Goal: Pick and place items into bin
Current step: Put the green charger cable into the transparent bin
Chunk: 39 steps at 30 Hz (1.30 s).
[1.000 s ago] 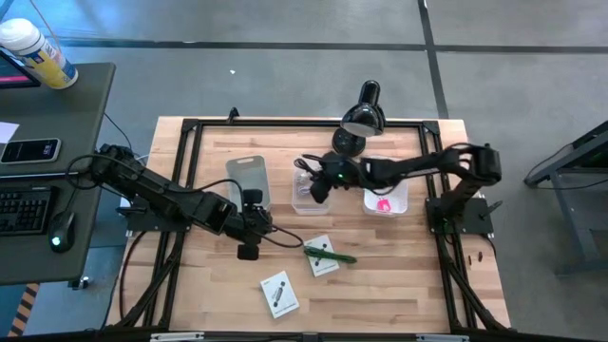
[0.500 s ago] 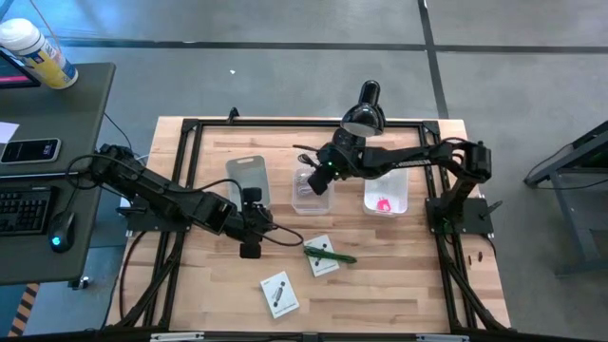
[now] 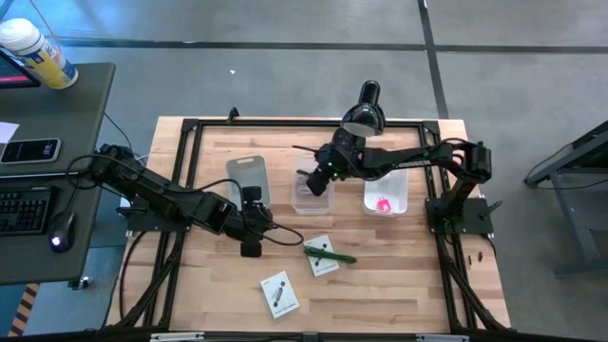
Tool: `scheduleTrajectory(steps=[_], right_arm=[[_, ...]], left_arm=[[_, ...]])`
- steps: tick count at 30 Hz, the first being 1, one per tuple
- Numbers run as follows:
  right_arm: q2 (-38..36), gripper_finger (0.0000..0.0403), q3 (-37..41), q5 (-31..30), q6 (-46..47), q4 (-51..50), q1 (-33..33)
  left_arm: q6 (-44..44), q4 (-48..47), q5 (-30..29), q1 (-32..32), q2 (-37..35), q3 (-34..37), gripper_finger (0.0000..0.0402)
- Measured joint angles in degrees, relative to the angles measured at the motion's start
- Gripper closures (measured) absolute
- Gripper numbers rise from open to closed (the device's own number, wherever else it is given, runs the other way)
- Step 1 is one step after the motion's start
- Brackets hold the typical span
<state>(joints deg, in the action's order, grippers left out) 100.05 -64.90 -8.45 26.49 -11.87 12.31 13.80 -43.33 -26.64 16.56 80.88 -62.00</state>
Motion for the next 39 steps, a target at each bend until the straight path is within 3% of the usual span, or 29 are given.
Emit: scheduleTrajectory(steps=[8, 22, 39], right_arm=[[-0.8, 0.0218, 0.0, 0.1, -3.0, 4.0, -2.2], [-9.6, 0.022, 0.0, 0.7, -6.4, -2.0, -10.0], [-14.2, 0.022, 0.0, 3.8, 2.9, -14.2, -31.3]], left_arm=[[0.0, 0.0, 0.0, 0.0, 0.0, 0.0, 0.0259], [0.0, -0.1, 0.0, 0.0, 0.0, 0.0, 0.0259], [-0.7, 0.0, 0.2, 0.0, 0.0, 0.0, 0.0259]])
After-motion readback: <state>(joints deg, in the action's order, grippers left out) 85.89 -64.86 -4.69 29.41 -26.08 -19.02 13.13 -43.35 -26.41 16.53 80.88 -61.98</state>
